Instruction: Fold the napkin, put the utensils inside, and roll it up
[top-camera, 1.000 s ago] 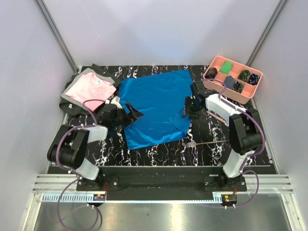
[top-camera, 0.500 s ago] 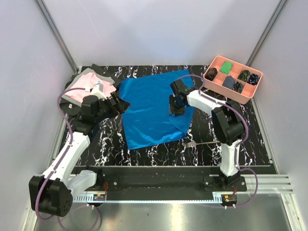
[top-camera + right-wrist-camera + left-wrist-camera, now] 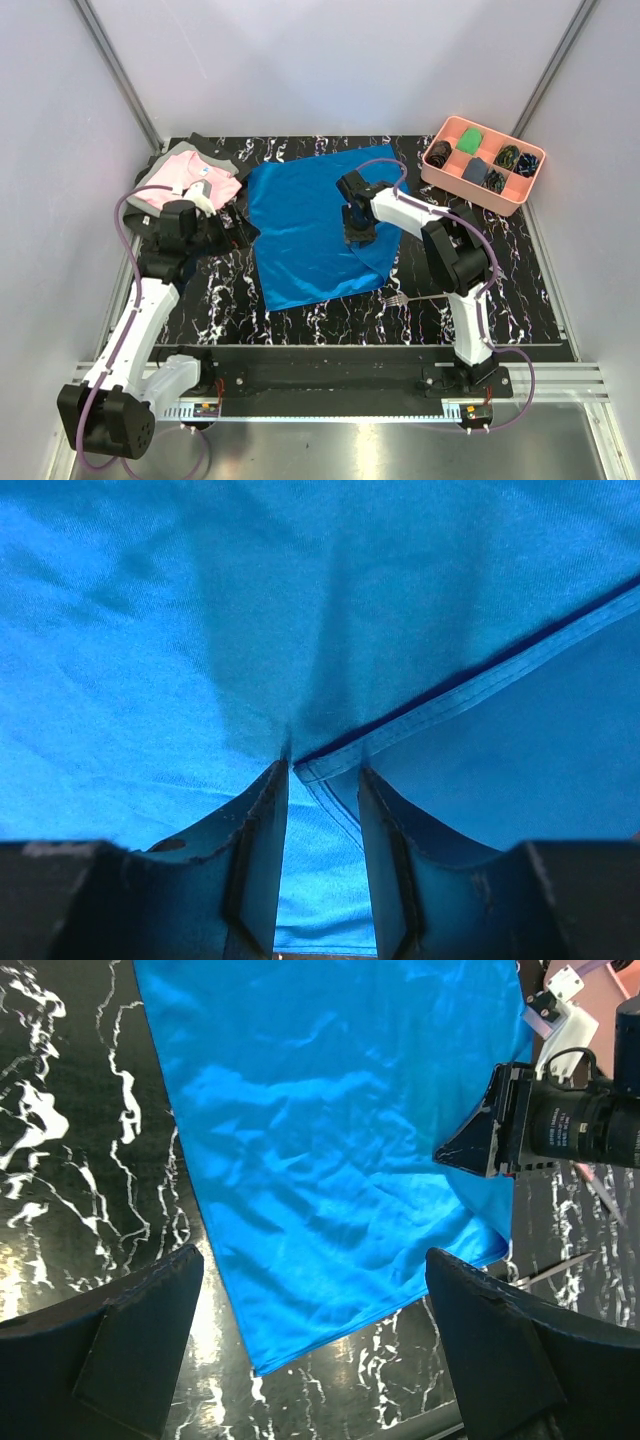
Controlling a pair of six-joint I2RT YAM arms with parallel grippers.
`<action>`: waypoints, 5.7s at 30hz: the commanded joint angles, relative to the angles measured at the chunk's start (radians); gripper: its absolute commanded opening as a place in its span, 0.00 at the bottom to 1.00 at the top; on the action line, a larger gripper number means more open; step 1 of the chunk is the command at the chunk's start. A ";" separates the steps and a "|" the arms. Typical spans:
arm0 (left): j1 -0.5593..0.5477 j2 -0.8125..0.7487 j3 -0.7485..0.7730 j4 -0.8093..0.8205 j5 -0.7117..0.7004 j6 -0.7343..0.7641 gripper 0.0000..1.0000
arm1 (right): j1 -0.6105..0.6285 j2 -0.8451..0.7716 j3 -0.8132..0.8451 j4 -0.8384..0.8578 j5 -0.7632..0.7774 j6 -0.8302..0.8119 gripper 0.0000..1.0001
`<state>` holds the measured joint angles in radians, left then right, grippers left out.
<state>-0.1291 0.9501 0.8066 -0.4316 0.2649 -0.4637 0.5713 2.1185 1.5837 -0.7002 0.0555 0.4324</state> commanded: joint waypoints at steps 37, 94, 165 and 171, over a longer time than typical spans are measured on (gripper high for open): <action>0.026 -0.016 0.036 -0.027 -0.012 0.106 0.96 | -0.048 -0.239 -0.002 -0.211 0.218 -0.047 0.00; 0.187 0.021 0.002 -0.019 0.014 0.097 0.96 | 0.067 0.810 1.116 0.886 -0.209 0.540 0.00; 0.212 0.006 -0.014 -0.001 0.065 0.096 0.96 | -0.188 -0.077 -0.249 0.837 -0.474 0.307 0.49; 0.212 -0.002 -0.017 0.001 0.059 0.096 0.96 | -0.188 -0.028 -0.272 0.835 -0.459 0.350 0.44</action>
<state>0.0776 0.9726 0.7918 -0.4759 0.3031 -0.3702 0.3717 2.0884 1.3113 0.1143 -0.3832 0.7452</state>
